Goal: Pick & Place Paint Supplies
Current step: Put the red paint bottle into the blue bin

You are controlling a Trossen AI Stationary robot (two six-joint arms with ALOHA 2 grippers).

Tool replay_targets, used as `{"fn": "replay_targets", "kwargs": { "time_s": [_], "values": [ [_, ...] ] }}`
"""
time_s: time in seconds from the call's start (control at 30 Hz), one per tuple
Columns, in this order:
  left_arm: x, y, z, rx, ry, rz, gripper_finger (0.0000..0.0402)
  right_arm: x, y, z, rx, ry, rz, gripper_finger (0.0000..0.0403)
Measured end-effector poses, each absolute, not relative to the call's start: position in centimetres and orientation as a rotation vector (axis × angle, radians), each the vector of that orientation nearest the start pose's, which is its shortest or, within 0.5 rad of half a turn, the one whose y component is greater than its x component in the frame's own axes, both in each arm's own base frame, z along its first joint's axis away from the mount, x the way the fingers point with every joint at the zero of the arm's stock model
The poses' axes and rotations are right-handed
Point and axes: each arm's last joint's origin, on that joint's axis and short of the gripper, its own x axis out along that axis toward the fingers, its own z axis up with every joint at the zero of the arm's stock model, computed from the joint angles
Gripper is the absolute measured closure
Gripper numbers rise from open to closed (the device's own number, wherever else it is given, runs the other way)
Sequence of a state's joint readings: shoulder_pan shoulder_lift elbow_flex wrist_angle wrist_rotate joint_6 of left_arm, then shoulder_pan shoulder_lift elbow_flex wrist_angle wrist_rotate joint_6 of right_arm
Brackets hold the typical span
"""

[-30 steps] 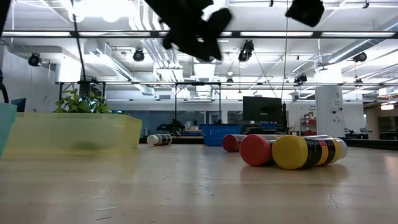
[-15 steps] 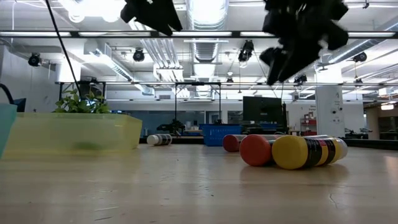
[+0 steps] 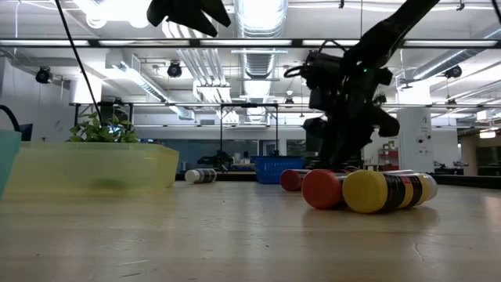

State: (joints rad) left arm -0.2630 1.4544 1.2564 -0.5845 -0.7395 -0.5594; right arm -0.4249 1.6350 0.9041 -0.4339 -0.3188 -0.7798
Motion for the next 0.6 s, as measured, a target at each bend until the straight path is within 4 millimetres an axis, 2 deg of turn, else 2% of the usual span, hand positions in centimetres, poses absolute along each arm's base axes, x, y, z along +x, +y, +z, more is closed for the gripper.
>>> {"fn": "replay_targets", "kwargs": {
  "time_s": [0.23,0.47,0.6],
  "values": [
    [30.0,-6.1,31.5,-0.174,0.515,0.623,0.0201,29.4,-12.4,16.5,-0.393,0.991,0.374,0.0232],
    [30.0,-6.1,31.5,-0.180,0.512,0.624,0.0201,30.2,-13.2,14.5,-0.368,1.021,0.413,0.0232],
    [30.1,-6.1,31.5,-0.182,0.511,0.624,0.0201,30.5,-13.3,14.0,-0.338,1.026,0.406,0.0232]
  ]
}}
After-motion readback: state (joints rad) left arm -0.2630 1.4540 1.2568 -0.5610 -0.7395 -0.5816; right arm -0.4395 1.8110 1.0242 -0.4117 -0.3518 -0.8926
